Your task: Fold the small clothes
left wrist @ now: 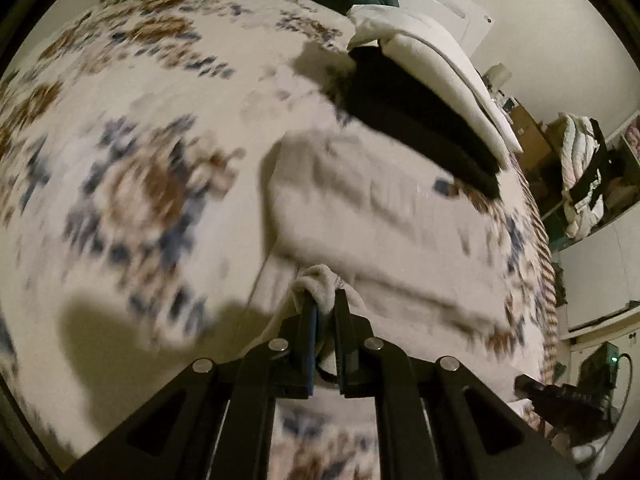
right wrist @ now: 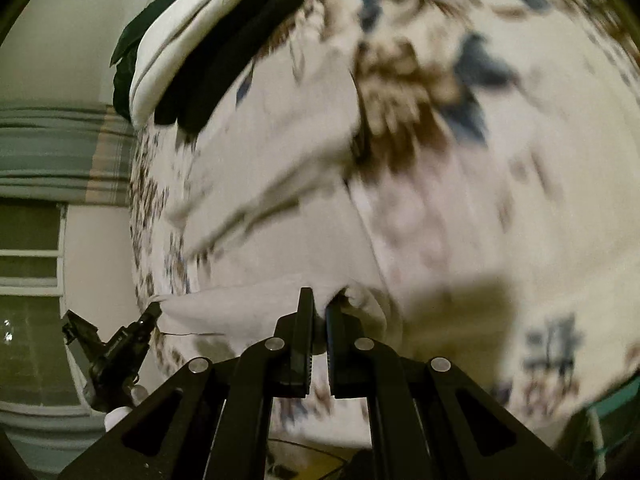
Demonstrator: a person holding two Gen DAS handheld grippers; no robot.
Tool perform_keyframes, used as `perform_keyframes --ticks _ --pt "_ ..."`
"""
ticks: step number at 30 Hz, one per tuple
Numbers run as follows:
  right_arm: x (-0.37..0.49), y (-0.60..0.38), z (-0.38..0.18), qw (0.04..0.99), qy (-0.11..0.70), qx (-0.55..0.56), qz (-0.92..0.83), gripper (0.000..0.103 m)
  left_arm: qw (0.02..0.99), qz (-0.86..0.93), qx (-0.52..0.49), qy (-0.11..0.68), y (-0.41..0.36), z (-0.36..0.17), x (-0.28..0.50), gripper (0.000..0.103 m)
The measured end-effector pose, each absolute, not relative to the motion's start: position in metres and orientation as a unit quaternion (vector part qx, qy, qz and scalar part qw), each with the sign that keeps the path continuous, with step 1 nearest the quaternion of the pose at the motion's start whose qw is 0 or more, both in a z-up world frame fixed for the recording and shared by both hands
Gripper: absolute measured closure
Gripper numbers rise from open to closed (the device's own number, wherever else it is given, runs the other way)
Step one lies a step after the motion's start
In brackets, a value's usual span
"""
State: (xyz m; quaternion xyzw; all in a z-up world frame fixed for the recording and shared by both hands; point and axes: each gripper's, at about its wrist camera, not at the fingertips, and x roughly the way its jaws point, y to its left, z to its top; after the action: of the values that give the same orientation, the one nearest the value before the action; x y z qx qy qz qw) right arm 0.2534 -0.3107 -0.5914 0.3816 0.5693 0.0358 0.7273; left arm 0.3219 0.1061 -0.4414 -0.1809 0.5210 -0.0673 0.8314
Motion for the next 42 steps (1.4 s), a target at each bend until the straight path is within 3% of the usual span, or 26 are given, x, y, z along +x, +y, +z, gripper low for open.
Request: perform_keyframes --ticks 6,9,10,11,12,13,14,18,23,28,35,42 --pt "0.340 -0.319 -0.591 0.746 0.557 0.366 0.015 0.097 0.827 -0.076 -0.171 0.531 0.094 -0.455 0.397 0.096" --pt "0.369 -0.330 -0.596 0.733 0.555 0.395 0.007 0.094 0.809 -0.065 -0.191 0.552 0.103 -0.469 0.418 0.090" --pt "0.375 -0.333 -0.598 0.724 0.550 0.416 0.008 0.082 0.803 -0.062 -0.212 0.554 0.112 -0.471 0.420 0.086" --pt "0.375 -0.334 -0.600 0.720 0.542 0.434 0.011 0.071 0.801 -0.060 -0.220 0.553 0.116 -0.471 0.419 0.075" --pt "0.374 -0.338 -0.597 0.721 0.527 0.449 0.013 0.047 0.798 -0.062 -0.241 0.549 0.125 -0.469 0.415 0.064" --pt "0.371 -0.339 -0.594 0.725 0.520 0.452 0.013 0.039 0.797 -0.065 -0.253 0.545 0.132 -0.466 0.410 0.058" --pt "0.365 -0.339 -0.591 0.729 0.515 0.450 0.011 0.039 0.797 -0.062 -0.254 0.544 0.134 -0.463 0.406 0.049" --pt "0.345 -0.328 -0.578 0.755 0.524 0.394 -0.005 0.039 0.813 -0.052 -0.209 0.542 0.136 -0.450 0.378 0.048" --pt "0.343 -0.298 -0.573 0.794 0.567 0.215 -0.047 0.038 0.831 -0.077 -0.015 0.551 0.091 -0.459 0.381 0.048" --pt "0.377 -0.274 -0.595 0.795 0.599 0.078 -0.057 0.042 0.816 -0.094 0.095 0.562 0.050 -0.492 0.421 0.048" --pt "0.435 -0.298 -0.612 0.790 0.588 0.137 -0.110 0.043 0.817 -0.053 0.013 0.575 0.077 -0.501 0.498 0.048" --pt "0.407 -0.322 -0.598 0.772 0.566 0.262 -0.117 0.043 0.807 -0.056 -0.092 0.580 0.127 -0.481 0.454 0.048"
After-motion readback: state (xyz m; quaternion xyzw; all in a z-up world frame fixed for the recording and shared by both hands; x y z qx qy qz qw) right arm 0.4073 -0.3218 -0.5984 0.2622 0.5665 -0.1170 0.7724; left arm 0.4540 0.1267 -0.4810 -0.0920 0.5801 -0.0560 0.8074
